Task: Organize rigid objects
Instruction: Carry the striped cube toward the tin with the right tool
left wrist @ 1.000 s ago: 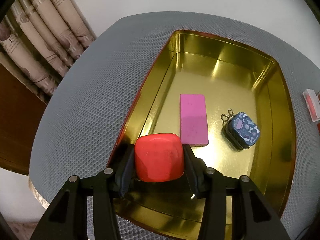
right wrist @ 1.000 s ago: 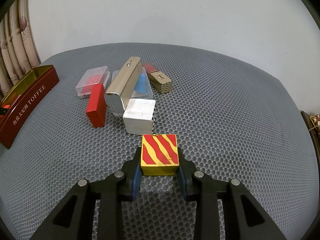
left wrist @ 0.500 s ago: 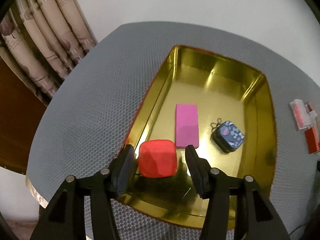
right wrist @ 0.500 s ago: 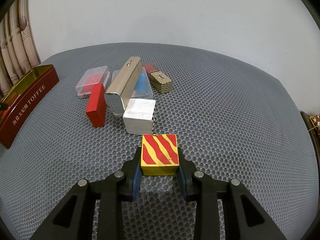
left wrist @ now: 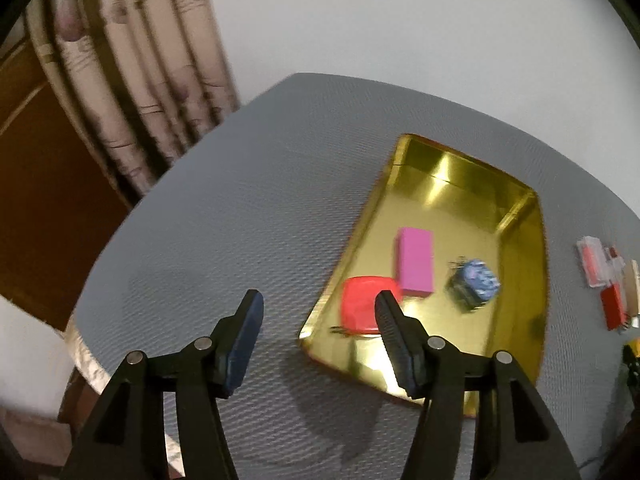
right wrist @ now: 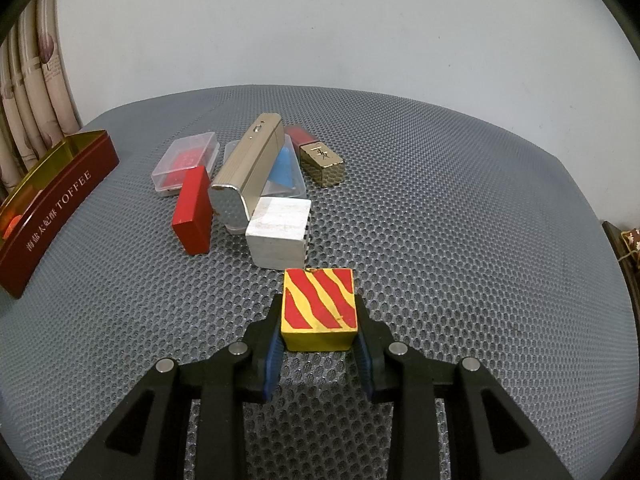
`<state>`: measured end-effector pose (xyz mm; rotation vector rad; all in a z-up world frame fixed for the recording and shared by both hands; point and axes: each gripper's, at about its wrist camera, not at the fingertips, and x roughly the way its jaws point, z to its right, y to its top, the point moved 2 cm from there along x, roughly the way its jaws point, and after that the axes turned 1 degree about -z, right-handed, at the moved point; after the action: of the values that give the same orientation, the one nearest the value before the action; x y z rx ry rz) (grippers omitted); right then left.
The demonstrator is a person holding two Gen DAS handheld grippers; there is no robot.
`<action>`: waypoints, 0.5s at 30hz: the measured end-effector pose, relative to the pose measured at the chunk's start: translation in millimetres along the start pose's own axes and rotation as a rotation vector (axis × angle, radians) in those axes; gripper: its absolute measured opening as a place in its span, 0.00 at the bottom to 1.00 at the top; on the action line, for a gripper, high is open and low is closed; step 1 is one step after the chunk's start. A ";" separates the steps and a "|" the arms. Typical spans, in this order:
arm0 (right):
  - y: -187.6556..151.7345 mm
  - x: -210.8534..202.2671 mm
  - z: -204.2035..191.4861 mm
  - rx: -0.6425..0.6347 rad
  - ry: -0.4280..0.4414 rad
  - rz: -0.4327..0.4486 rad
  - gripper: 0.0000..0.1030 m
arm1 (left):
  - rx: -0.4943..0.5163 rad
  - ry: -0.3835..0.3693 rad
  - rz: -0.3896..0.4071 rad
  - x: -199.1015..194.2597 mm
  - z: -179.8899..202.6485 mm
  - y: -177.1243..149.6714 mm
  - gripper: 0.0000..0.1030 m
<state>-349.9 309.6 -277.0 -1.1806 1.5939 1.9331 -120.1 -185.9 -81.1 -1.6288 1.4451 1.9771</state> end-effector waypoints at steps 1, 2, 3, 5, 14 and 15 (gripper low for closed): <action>0.3 1.0 4.2 -0.001 -0.001 0.000 0.31 | -0.011 0.017 0.013 -0.2 -5.8 -2.9 0.55; 0.7 2.0 8.7 -0.001 -0.002 0.000 0.31 | -0.018 0.023 0.014 0.1 -9.4 -5.5 0.55; 1.0 2.8 11.6 -0.001 -0.002 0.000 0.31 | -0.026 0.026 0.012 0.6 -12.3 -8.2 0.56; 1.7 4.8 20.3 -0.003 -0.005 0.000 0.31 | -0.064 0.026 0.007 2.3 -22.1 -13.5 0.56; 6.0 12.9 52.2 -0.018 -0.039 0.000 0.29 | -0.129 0.062 0.015 9.1 -51.8 -15.5 0.62; 6.5 13.8 54.7 -0.017 -0.042 -0.001 0.29 | -0.141 0.065 0.006 10.5 -55.6 -15.6 0.62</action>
<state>-382.7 355.6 -283.3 -1.1395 1.5587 1.9610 -78.0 -224.9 -93.7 -1.7640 1.3611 2.0906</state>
